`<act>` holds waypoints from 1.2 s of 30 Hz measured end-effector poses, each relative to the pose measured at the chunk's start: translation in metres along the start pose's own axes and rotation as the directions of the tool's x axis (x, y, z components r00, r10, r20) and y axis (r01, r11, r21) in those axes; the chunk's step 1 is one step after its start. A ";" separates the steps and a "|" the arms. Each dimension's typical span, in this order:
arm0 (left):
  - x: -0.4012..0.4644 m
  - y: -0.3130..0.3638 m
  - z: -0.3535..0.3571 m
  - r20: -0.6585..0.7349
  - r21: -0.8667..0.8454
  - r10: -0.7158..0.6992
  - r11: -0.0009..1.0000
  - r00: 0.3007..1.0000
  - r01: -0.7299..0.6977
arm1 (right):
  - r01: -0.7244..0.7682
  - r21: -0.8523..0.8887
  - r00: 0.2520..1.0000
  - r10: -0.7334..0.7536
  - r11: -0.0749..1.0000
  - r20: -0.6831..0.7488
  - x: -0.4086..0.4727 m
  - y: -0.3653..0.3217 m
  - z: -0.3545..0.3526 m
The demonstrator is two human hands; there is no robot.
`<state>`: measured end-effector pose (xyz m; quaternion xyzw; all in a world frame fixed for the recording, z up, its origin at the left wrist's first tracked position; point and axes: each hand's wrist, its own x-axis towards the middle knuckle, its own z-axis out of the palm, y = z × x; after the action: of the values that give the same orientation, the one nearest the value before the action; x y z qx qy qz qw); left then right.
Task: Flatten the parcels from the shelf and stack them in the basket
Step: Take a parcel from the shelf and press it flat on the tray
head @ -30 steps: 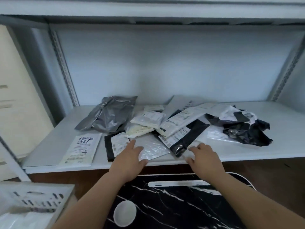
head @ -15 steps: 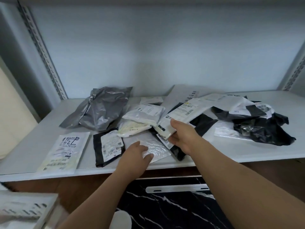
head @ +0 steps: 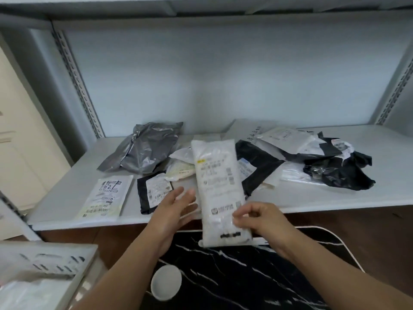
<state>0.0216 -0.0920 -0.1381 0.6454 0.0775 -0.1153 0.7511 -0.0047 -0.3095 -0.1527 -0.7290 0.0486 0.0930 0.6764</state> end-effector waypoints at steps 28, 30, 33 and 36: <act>-0.071 -0.187 -0.019 0.308 0.905 -0.257 -0.219 0.916 -0.365 | 0.152 -0.960 0.966 0.168 0.235 0.194 -0.068 0.159 0.030; -0.065 -0.189 -0.022 0.321 0.903 -0.258 -0.206 0.911 -0.377 | 0.132 -0.964 0.976 0.137 0.231 0.167 -0.068 0.165 0.032; -0.060 -0.195 -0.028 0.366 0.911 -0.206 -0.119 0.908 -0.395 | 0.111 -0.962 0.992 0.033 0.250 0.123 -0.064 0.174 0.036; -0.062 -0.202 -0.030 0.388 0.917 -0.129 -0.044 0.912 -0.397 | 0.124 -0.964 0.992 -0.020 0.236 0.123 -0.062 0.184 0.039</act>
<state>-0.0921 -0.0867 -0.3182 0.9542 -0.2335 -0.1757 0.0647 -0.1044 -0.2893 -0.3227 -0.9875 -0.0814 0.1029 0.0879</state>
